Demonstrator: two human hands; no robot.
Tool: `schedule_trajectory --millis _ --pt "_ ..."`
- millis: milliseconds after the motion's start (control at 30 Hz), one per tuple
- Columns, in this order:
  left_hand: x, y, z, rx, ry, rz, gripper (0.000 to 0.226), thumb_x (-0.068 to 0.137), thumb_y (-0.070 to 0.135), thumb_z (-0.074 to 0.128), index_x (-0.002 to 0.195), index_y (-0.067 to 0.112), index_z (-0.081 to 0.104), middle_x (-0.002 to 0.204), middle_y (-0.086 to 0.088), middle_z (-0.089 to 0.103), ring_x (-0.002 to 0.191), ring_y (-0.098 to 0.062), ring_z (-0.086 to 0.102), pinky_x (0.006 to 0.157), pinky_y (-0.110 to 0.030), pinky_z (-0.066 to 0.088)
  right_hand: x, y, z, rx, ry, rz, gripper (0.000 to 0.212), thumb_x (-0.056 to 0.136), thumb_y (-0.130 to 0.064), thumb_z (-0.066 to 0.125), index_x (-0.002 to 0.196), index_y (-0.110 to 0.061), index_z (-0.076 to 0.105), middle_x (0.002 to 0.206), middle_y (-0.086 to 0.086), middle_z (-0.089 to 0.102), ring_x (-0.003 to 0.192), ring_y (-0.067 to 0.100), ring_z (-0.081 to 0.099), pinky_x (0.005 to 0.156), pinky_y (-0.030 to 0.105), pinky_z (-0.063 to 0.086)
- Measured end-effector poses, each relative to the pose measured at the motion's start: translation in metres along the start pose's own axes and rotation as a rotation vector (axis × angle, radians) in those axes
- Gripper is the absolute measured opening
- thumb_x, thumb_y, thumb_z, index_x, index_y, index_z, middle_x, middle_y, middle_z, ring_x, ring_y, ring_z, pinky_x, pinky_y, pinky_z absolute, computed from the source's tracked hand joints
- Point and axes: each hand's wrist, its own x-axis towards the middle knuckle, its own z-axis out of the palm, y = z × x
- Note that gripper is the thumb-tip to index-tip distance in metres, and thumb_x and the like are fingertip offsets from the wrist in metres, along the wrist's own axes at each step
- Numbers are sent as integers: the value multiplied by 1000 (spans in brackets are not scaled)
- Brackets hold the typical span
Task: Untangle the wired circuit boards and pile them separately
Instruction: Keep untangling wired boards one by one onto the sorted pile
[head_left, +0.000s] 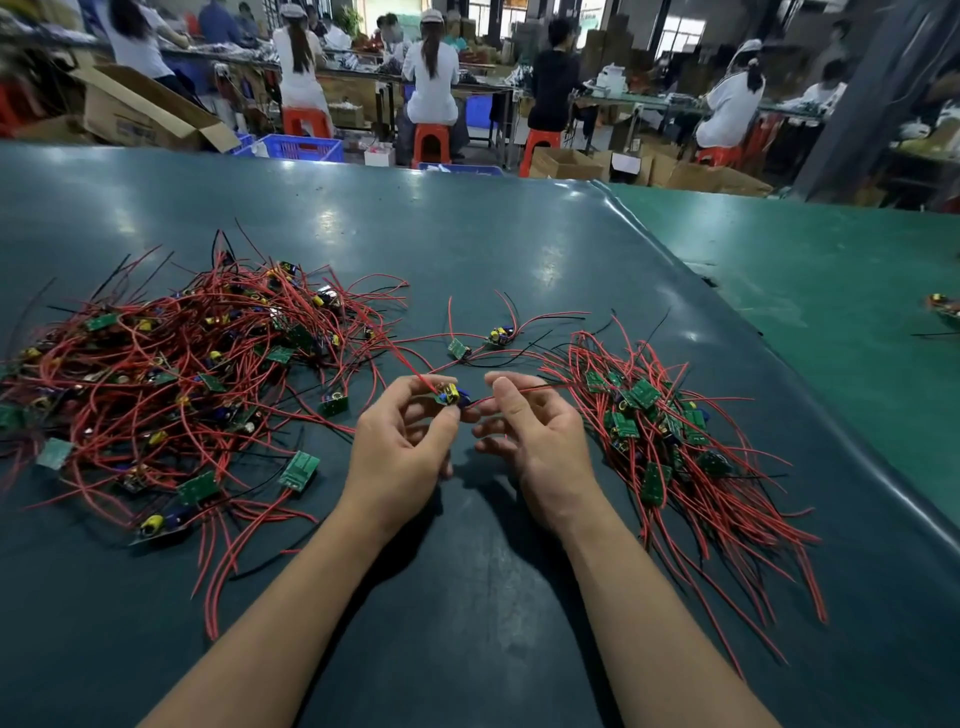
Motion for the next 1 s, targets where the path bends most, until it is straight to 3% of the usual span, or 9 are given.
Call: schedule_trajectory --millis 167,300,533,767,900,1000 --pt "-1 -1 0 34 -39 -5 21 91 4 65 105 19 62 92 1 73 49 -13 59 48 -24 50 0 3 0 -82 127 -40 16 91 -12 67 76 -8 65 56 -3 62 46 11 58 45 21 49" --pt "1 1 -1 14 -53 -25 22 90 9 67 110 11 61 81 1 71 48 -21 61 46 -30 53 0 3 1 -45 106 -41 10 90 -10 68 80 -9 68 61 -2 66 50 10 59 47 21 50" --pt "1 5 -1 -57 -52 -19 24 78 12 74 100 18 69 89 2 74 46 -16 58 47 -23 51 -4 2 0 -101 72 -66 13 93 -11 65 83 -11 73 70 2 69 54 10 60 46 22 49" --pt "0 5 -1 -67 -15 -37 22 80 5 74 100 12 70 91 -2 76 41 -14 54 47 -19 46 2 3 -1 -158 272 -101 16 99 -11 55 95 -10 70 81 0 65 50 8 54 39 21 44" --pt "0 7 0 -78 -32 -31 21 77 11 75 98 14 71 88 1 75 41 -13 53 47 -17 45 2 4 -4 -225 371 -184 17 101 -13 52 101 -6 68 78 -17 68 47 7 52 39 21 44" --pt "-1 9 -1 -92 -33 -40 23 74 17 75 96 15 71 83 4 75 42 -12 52 47 -16 45 2 3 -4 -188 405 -211 18 102 -11 50 97 -18 65 81 -3 66 45 7 52 38 22 46"
